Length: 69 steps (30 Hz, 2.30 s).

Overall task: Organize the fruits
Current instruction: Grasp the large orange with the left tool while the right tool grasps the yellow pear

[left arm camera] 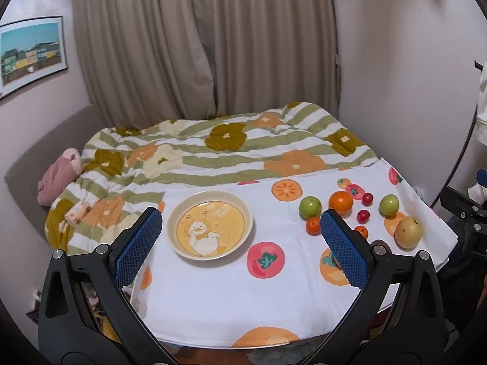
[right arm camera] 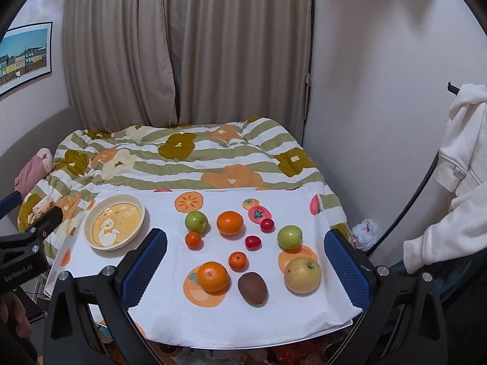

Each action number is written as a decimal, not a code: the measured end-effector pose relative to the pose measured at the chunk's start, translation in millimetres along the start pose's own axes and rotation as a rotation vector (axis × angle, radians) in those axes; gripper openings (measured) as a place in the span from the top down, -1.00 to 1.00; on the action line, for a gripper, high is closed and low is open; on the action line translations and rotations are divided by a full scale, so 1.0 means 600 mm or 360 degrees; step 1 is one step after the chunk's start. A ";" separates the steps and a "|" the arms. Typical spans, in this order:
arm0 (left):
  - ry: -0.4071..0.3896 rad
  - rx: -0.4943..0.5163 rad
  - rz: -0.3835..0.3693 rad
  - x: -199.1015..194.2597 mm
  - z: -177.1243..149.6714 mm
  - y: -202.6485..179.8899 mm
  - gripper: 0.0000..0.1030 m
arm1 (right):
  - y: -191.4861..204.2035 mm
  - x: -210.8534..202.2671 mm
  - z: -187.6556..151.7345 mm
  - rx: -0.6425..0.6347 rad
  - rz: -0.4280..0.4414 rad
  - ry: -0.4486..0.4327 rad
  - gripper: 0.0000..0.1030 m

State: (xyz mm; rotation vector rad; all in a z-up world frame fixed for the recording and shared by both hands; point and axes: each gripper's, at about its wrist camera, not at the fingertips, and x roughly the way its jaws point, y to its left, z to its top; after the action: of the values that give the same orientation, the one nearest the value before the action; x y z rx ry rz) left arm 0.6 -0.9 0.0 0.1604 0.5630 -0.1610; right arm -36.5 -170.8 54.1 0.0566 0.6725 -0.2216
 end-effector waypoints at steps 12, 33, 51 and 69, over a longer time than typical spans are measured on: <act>0.0092 0.0254 -0.0309 0.098 -0.044 -0.084 -1.00 | -0.049 0.063 -0.064 0.0147 -0.0003 0.0106 -1.00; 0.0400 0.0582 -0.0449 0.258 -0.172 -0.260 -1.00 | -0.161 0.274 -0.174 0.0138 -0.0016 0.0369 -1.00; 0.0555 0.0690 -0.0438 0.314 -0.196 -0.301 -0.56 | -0.193 0.334 -0.192 0.0197 0.0056 0.0488 -0.79; 0.0548 0.0691 -0.0439 0.307 -0.199 -0.312 -0.24 | -0.190 0.352 -0.192 0.0117 0.0036 0.0526 -0.37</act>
State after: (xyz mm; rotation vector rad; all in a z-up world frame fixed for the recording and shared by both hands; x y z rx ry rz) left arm 56.0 -179.7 -219.4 0.5402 0.8885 -0.5313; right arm 28.0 -307.0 -165.4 0.1741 0.9920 -0.2175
